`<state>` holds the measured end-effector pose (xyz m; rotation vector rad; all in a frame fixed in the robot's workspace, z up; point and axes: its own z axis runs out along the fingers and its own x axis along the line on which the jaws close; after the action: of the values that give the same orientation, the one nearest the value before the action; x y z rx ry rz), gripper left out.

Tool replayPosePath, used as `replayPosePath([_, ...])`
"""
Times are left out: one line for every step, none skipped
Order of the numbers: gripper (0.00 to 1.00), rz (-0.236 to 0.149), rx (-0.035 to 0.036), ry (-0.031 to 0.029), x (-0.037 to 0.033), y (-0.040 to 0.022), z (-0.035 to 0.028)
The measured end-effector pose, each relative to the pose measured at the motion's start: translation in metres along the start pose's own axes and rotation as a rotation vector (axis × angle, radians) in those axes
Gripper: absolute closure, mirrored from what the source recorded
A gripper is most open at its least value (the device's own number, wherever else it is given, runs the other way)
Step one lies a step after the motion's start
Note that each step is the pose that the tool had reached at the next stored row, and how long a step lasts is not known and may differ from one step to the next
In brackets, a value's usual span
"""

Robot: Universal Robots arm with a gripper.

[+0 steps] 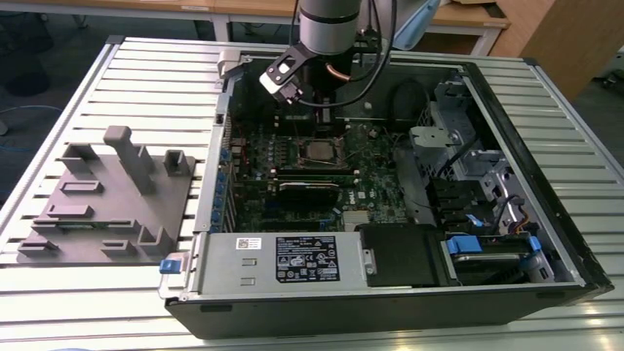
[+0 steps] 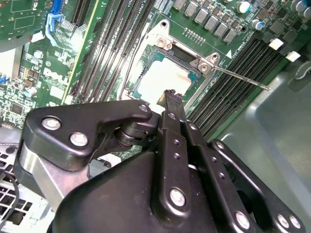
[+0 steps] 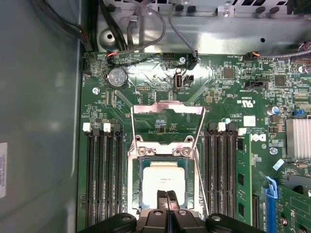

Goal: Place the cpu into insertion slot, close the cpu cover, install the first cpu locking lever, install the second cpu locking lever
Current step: 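Close the cpu cover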

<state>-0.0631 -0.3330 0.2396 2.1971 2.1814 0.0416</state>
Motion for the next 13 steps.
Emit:
replayPosePath([0.9,0.0,-0.0001,0.0001,0.0,0.0001,-0.0011])
replayPosePath([0.9,0.0,-0.0001,0.0001,0.0,0.0001,-0.0022])
replayPosePath([0.9,0.0,0.0,0.0001,-0.0001,0.0002,-0.0033])
replayPosePath([0.9,0.0,0.0,0.0,-0.0001,0.0002,-0.0044])
replayPosePath([0.9,0.0,0.0,0.0,-0.0001,0.0003,-0.0054])
replayPosePath([0.9,0.0,0.0,0.0,-0.0001,0.0003,-0.0063])
replayPosePath([0.9,0.0,0.0,0.0,-0.0001,0.0004,-0.007])
replayPosePath([0.9,0.0,-0.0001,0.0001,-0.0001,0.0004,-0.0073])
replayPosePath([0.9,0.0,-0.0002,0.0003,-0.0001,0.0004,-0.0074])
replayPosePath([0.9,0.0,-0.0002,0.0004,-0.0001,0.0004,-0.0074])
replayPosePath([0.9,0.0,-0.0002,0.0003,-0.0001,0.0004,-0.0074])
replayPosePath([0.9,0.0,-0.0001,0.0001,-0.0001,0.0004,-0.0076])
replayPosePath([0.9,0.0,0.0,0.0,-0.0001,0.0004,-0.0076])
